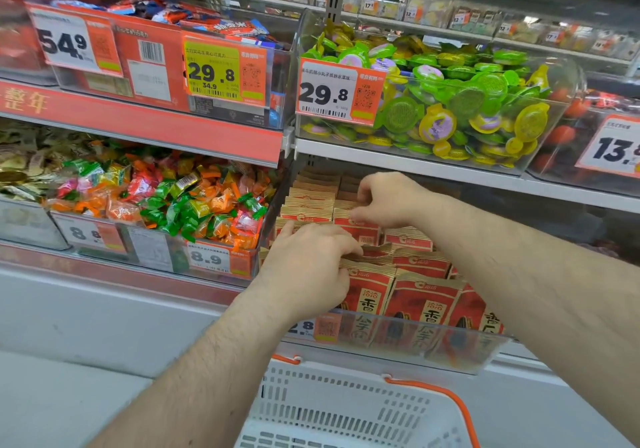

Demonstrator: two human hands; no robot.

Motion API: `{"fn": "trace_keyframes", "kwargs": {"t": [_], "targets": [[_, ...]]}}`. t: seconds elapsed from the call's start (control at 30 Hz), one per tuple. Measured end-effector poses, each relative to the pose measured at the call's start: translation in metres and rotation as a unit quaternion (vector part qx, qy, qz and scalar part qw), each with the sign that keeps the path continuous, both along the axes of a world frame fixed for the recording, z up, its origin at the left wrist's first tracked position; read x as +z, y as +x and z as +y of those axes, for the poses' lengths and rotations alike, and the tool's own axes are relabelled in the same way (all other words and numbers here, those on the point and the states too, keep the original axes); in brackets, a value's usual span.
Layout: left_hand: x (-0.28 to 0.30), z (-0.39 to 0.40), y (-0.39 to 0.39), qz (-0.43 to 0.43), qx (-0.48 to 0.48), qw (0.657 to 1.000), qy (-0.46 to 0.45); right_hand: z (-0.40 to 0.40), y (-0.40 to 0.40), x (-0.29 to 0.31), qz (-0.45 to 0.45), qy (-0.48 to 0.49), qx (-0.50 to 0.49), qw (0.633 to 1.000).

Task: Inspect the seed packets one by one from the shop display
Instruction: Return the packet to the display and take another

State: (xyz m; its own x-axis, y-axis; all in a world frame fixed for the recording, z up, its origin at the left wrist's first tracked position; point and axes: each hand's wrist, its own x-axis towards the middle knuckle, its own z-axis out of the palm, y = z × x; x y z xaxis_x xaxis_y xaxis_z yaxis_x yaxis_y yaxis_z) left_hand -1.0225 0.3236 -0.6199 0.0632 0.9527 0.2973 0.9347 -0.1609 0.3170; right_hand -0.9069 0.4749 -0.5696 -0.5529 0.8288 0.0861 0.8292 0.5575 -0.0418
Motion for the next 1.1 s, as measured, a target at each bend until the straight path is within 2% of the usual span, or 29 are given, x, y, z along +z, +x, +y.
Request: {"fn": "trace_keyframes", "kwargs": {"t": [0.1, 0.13, 0.2, 0.27, 0.33, 0.5, 0.63, 0.77, 0.87, 1.0, 1.1], "targets": [[0.000, -0.002, 0.003, 0.018, 0.017, 1.000, 0.005, -0.022, 0.009, 0.015, 0.089, -0.086, 0.045, 0.991], [0.000, -0.003, 0.004, 0.026, 0.024, 0.999, 0.008, -0.031, 0.012, 0.019, 0.080, -0.132, 0.054, 0.987], [0.000, -0.004, 0.006, 0.037, 0.036, 0.999, 0.013, -0.042, 0.016, 0.019, 0.005, -0.180, 0.058, 0.982], [0.000, -0.005, 0.008, 0.044, 0.039, 0.998, 0.015, -0.043, 0.016, 0.011, -0.058, -0.152, 0.051, 0.985], [0.001, -0.006, 0.009, 0.045, 0.037, 0.998, 0.014, -0.040, 0.015, 0.002, -0.060, -0.107, 0.031, 0.992], [0.000, -0.009, 0.010, 0.035, 0.035, 0.999, 0.018, -0.040, 0.021, 0.000, 0.037, -0.005, 0.004, 0.999], [-0.001, -0.010, 0.010, 0.055, 0.036, 0.998, 0.016, -0.049, 0.028, 0.012, 0.135, 0.082, -0.003, 0.987], [-0.004, -0.011, 0.014, 0.056, 0.040, 0.997, 0.028, -0.059, 0.032, 0.016, 0.258, 0.237, 0.016, 0.937], [-0.006, -0.012, 0.014, 0.073, 0.045, 0.996, 0.028, -0.067, 0.038, 0.014, 0.380, 0.286, 0.001, 0.880], [-0.012, -0.016, 0.012, 0.074, 0.041, 0.995, 0.045, -0.077, 0.045, 0.014, 0.516, 0.228, -0.081, 0.822], [-0.013, -0.020, 0.011, 0.026, 0.020, 0.992, 0.118, -0.085, 0.047, 0.014, 0.586, 0.161, -0.135, 0.783]]}}
